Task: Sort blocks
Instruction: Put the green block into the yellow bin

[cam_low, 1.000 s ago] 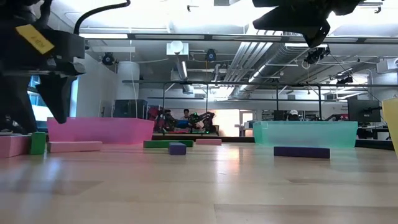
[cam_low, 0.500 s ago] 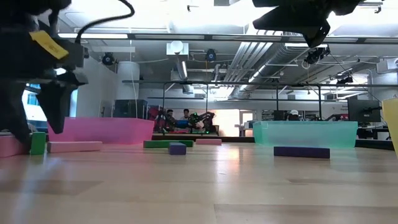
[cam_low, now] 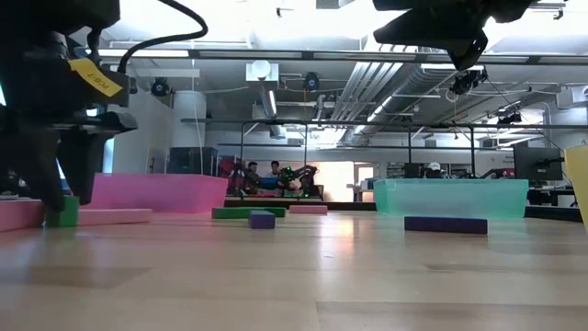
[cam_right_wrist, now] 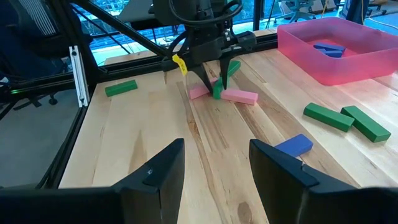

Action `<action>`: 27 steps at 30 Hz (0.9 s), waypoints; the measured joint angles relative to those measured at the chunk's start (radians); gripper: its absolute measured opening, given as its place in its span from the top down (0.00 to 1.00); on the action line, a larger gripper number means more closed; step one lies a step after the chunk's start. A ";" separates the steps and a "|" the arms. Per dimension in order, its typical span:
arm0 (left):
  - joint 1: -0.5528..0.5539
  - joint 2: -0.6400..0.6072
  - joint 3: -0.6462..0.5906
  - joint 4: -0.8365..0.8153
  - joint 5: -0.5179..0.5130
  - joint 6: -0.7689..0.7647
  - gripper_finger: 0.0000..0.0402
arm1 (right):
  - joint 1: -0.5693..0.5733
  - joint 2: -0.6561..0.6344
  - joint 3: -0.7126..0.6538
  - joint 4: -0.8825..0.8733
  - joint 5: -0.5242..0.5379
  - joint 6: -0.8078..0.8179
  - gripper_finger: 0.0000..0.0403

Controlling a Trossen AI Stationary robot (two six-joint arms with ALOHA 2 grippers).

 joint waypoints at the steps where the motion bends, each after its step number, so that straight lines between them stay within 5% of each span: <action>1: 0.000 0.000 0.000 0.000 0.000 0.006 0.74 | 0.000 0.000 0.000 0.000 0.000 0.000 0.59; 11: 0.001 -0.001 0.006 0.008 -0.018 0.016 0.94 | 0.000 0.000 0.000 0.000 0.000 0.000 0.59; 19: -0.002 0.000 0.127 0.038 -0.139 0.065 0.96 | -0.008 0.000 0.000 0.000 0.000 -0.002 0.59; 27: -0.043 -0.031 0.164 0.506 -0.195 0.274 0.96 | -0.051 0.102 0.000 0.076 -0.001 -0.185 0.59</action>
